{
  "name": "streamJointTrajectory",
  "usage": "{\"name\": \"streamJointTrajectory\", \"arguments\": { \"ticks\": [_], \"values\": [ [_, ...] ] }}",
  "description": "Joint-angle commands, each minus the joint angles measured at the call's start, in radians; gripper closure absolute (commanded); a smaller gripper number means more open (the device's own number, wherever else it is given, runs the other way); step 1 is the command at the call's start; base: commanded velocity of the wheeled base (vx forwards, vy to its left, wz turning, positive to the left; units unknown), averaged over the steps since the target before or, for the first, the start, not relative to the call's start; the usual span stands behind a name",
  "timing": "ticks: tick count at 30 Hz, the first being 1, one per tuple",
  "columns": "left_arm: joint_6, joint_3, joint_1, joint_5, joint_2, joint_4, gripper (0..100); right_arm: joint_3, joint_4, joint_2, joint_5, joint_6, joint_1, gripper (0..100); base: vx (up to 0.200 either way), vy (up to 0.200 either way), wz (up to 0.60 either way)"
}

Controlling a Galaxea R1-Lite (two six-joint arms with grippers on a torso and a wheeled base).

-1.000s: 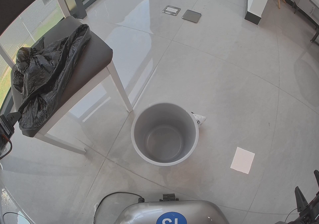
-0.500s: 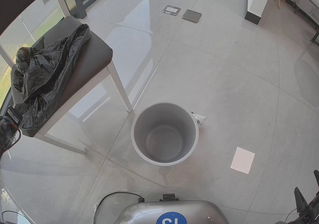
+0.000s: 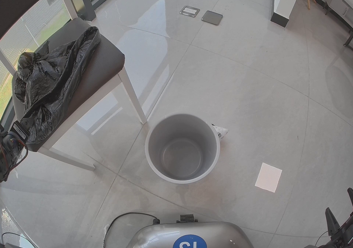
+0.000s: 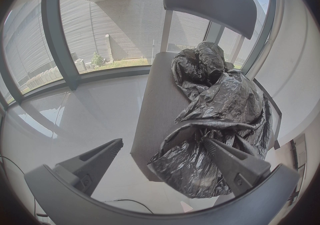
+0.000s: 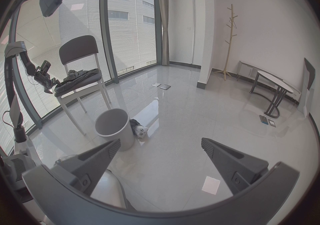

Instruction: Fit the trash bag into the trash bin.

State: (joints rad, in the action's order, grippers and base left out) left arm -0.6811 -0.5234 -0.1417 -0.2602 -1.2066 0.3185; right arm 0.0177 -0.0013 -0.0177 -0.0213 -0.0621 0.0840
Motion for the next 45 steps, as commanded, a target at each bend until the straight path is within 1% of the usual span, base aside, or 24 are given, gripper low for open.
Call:
{"name": "streamJointTrajectory", "arguments": {
  "ticks": [1, 2, 3, 13, 20, 26, 27, 28, 30, 31, 32, 33, 34, 35, 36, 37, 38, 39, 42, 45],
  "values": [
    [0.0, 0.002, 0.002, -0.001, -0.016, 0.011, 0, -0.018, 0.0, 0.018, 0.0, -0.004, 0.0, 0, 0.0, 0.0, 0.0],
    [0.002, 0.002, 0.002, -0.001, -0.022, 0.028, 0, -0.018, 0.0, 0.018, 0.0, -0.004, 0.0, 0, 0.0, 0.0, 0.0],
    [0.003, 0.002, 0.002, 0.001, -0.022, 0.03, 100, -0.018, 0.0, 0.018, 0.0, -0.004, 0.0, 0, 0.0, 0.0, 0.0],
    [0.0, 0.017, 0.027, -0.002, -0.008, 0.03, 100, -0.018, 0.0, 0.018, 0.001, 0.002, 0.0, 0, 0.0, 0.0, 0.0],
    [0.005, 0.085, 0.065, -0.024, 0.038, 0.042, 100, -0.018, 0.0, 0.018, 0.001, 0.008, 0.0, 0, 0.0, 0.0, 0.0],
    [0.006, 0.155, 0.076, -0.021, 0.082, 0.122, 100, -0.018, 0.0, 0.018, 0.003, 0.019, 0.0, 0, 0.0, 0.0, 0.0],
    [0.015, 0.192, 0.08, -0.016, 0.114, 0.16, 100, -0.018, 0.0, 0.018, 0.006, 0.047, 0.0, 0, 0.0, 0.0, 0.0],
    [0.026, 0.203, 0.08, -0.014, 0.131, 0.166, 100, -0.018, 0.001, 0.018, 0.006, 0.048, 0.0, 0, 0.0, 0.0, 0.0],
    [0.097, 0.209, 0.096, -0.01, 0.213, 0.163, 100, -0.018, 0.001, 0.018, 0.006, 0.05, 0.0, 0, 0.0, 0.0, 0.0],
    [0.097, 0.209, 0.096, -0.01, 0.213, 0.163, 100, -0.018, 0.001, 0.018, 0.006, 0.05, 0.0, 0, 0.0, 0.0, 0.0],
    [0.179, 0.2, 0.111, 0.007, 0.283, 0.149, 100, -0.018, 0.0, 0.018, 0.006, 0.05, 0.0, 0, 0.0, 0.0, 0.0],
    [0.206, 0.195, 0.116, 0.012, 0.298, 0.142, 100, -0.018, 0.001, 0.018, 0.006, 0.05, 0.0, 0, 0.0, 0.0, 0.0],
    [0.265, 0.175, 0.122, 0.019, 0.314, 0.125, 100, -0.018, 0.001, 0.018, 0.006, 0.05, 0.0, 0, 0.0, 0.0, 0.0],
    [0.301, 0.151, 0.125, 0.024, 0.318, 0.114, 100, -0.018, 0.001, 0.018, 0.006, 0.051, 0.0, 0, 0.0, 0.0, 0.0],
    [0.331, 0.118, 0.142, 0.03, 0.321, 0.103, 100, -0.018, 0.001, 0.018, 0.009, 0.056, 0.0, 0, 0.0, 0.0, 0.0],
    [0.357, 0.077, 0.179, 0.042, 0.328, 0.088, 100, -0.018, 0.001, 0.018, 0.009, 0.058, 0.0, 0, 0.0, 0.0, 0.0],
    [0.36, 0.071, 0.183, 0.045, 0.328, 0.085, 100, -0.018, 0.001, 0.018, 0.011, 0.058, 0.0, 0, 0.0, 0.0, 0.0],
    [0.406, -0.009, 0.267, 0.07, 0.332, 0.016, 100, -0.018, 0.001, 0.018, 0.014, 0.059, 0.0, 0, 0.0, 0.0, 0.0],
    [0.468, -0.138, 0.401, 0.079, 0.335, -0.173, 100, -0.015, 0.006, 0.018, 0.012, 0.05, 0.0, 0, 0.0, 0.0, 0.0],
    [0.503, -0.213, 0.518, 0.072, 0.325, -0.262, 100, -0.015, 0.004, 0.018, 0.007, 0.044, 0.0, 0, 0.0, 0.0, 0.0]
  ]
}}
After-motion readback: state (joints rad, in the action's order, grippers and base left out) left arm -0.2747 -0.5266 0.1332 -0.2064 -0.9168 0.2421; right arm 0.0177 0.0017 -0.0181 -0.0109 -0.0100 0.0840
